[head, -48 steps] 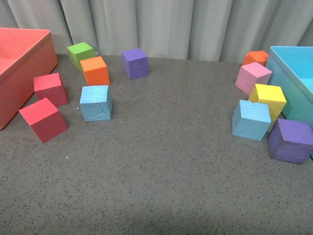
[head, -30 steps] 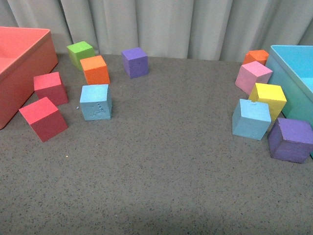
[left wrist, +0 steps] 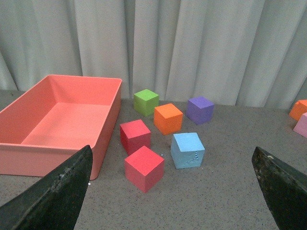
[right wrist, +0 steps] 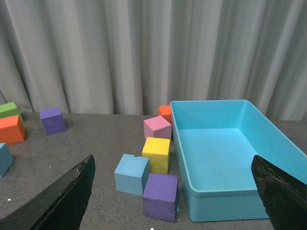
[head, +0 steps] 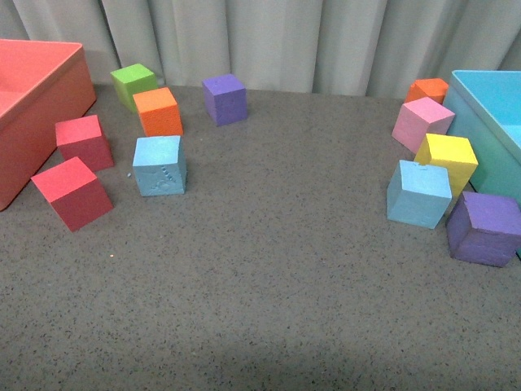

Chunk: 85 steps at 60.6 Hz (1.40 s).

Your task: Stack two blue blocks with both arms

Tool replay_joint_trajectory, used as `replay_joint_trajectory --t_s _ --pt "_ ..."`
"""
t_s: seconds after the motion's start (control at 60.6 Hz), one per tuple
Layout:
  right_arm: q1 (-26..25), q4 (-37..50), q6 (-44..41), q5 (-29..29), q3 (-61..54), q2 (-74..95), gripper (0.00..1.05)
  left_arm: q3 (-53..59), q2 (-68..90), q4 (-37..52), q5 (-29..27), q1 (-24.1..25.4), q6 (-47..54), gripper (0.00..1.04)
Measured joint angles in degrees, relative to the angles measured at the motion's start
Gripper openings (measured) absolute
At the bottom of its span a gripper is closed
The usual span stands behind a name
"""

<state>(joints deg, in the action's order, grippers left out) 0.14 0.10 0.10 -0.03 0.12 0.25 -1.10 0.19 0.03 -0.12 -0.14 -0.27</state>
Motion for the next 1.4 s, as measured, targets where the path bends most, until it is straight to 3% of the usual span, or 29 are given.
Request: replay_joint_trajectory --t_s 0.281,0.38,0.429,0.594,0.693,0.958,1.403 --pt "0.0 0.0 0.0 0.0 0.0 0.0 0.95 0.0 0.0 0.0 0.0 0.0 0.0 0.98" --pt "3.8 -0.5 -5.7 15.1 1.0 4.0 0.95 0.0 0.0 0.0 0.0 0.0 0.0 0.98" --pt "3.9 0.9 -7.3 18.1 1.9 8.4 0.95 0.0 0.0 0.0 0.0 0.0 0.0 0.98" --pt "4.8 17.8 -3.6 13.2 10.1 39.4 0.95 0.0 0.0 0.0 0.0 0.0 0.0 0.98" --pt "5.7 21.8 0.5 11.2 17.6 57.2 0.95 0.0 0.0 0.0 0.0 0.0 0.0 0.98" --pt "7.8 11.8 8.2 7.3 40.2 90.3 0.95 0.0 0.0 0.0 0.0 0.0 0.0 0.98" --pt "8.8 -6.5 13.2 6.6 65.0 115.0 0.95 0.0 0.0 0.0 0.0 0.0 0.0 0.98"
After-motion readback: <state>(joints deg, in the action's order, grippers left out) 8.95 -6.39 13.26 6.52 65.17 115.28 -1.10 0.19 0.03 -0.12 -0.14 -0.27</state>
